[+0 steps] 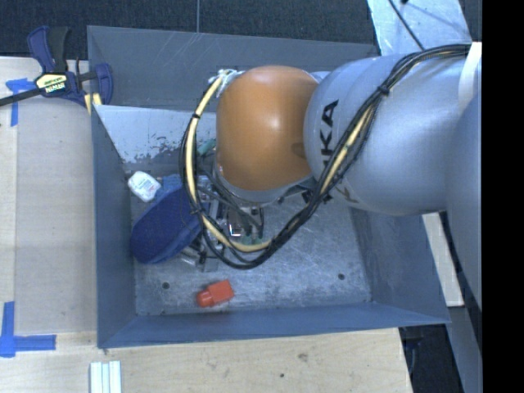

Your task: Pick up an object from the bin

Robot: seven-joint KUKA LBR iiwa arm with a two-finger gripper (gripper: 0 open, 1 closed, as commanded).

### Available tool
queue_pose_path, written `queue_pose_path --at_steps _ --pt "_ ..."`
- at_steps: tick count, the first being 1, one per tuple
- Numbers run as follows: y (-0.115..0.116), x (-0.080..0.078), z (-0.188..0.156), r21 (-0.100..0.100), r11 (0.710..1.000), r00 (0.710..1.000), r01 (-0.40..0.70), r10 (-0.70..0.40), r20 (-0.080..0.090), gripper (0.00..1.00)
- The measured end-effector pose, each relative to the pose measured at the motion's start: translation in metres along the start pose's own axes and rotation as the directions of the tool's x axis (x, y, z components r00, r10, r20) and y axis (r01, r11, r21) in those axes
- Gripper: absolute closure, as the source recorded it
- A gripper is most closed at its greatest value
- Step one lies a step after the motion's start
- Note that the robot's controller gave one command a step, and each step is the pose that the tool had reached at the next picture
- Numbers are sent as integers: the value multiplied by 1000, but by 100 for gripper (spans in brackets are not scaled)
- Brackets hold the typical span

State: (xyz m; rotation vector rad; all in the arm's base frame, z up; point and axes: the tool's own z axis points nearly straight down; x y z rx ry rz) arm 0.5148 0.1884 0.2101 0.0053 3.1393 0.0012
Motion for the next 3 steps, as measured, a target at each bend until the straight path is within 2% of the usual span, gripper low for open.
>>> queue_pose_path --at_steps 1,2,3 --pt "13 -57 129 -1 947 946 321 -321 38 0" --pt "16 -58 125 -4 948 947 319 -319 47 100" --pt "12 -58 -17 1 937 937 350 -350 10 100"
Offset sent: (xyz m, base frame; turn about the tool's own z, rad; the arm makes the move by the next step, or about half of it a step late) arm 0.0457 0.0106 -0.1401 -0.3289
